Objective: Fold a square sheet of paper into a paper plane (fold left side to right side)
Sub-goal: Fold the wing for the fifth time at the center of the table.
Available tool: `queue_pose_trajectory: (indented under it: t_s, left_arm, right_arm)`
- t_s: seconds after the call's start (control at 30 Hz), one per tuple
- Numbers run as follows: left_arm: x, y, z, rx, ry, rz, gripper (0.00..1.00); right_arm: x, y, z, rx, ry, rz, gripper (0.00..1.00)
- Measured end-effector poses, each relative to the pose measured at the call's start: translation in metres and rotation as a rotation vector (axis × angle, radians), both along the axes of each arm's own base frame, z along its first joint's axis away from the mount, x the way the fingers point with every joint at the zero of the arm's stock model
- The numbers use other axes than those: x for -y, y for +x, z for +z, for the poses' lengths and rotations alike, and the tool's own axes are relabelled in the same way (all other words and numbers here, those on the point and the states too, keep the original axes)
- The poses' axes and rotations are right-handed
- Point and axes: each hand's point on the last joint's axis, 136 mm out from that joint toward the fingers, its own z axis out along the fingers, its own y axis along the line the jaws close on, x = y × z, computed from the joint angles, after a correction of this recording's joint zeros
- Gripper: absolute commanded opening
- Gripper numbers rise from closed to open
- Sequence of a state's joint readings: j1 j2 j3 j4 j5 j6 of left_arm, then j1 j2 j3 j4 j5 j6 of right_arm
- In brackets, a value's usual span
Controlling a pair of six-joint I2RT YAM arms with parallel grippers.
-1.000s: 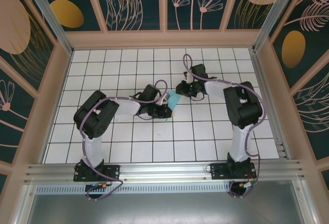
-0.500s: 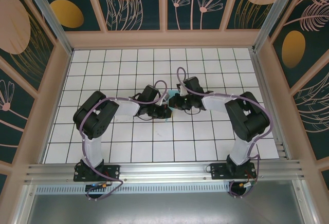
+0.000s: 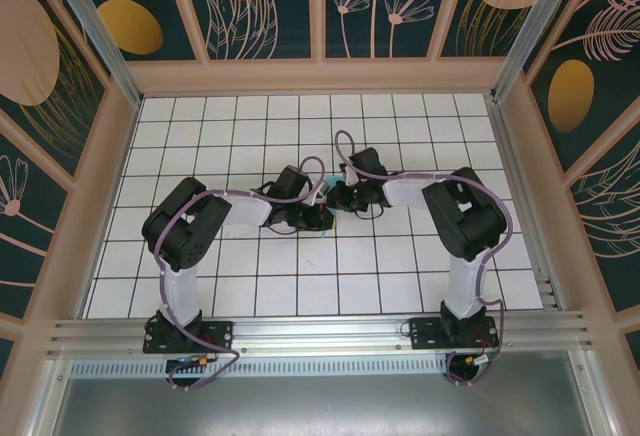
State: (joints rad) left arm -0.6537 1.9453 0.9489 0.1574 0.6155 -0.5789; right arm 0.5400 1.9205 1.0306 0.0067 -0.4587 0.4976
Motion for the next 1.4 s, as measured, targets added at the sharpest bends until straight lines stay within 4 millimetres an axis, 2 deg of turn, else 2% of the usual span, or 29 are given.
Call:
queue_pose_trajectory:
  t_s: [0.2, 0.37, 0.5, 1.0, 1.2, 1.4]
  left_arm:
    - [0.000, 0.000, 0.000, 0.000, 0.001, 0.000, 0.09]
    - [0.000, 0.000, 0.000, 0.002, -0.002, 0.000, 0.10]
    - [0.000, 0.000, -0.001, 0.005, -0.003, 0.000, 0.09]
    - [-0.001, 0.001, 0.000, 0.027, -0.010, 0.007, 0.09]
    - [-0.002, 0.001, 0.000, 0.032, -0.010, 0.009, 0.09]
    - [-0.001, 0.000, 0.002, 0.034, -0.012, 0.007, 0.16]
  right_arm:
    - [0.016, 0.026, 0.000, 0.041, -0.030, -0.029, 0.16]
    - [0.035, 0.056, 0.001, 0.078, -0.056, -0.073, 0.16]
    - [0.044, 0.070, 0.000, 0.081, -0.061, -0.086, 0.17]
    - [0.045, 0.075, -0.001, 0.026, -0.025, -0.052, 0.17]
    - [0.052, 0.084, 0.000, 0.034, -0.023, -0.073, 0.17]
    - [0.060, 0.092, -0.001, 0.042, -0.025, -0.088, 0.17]
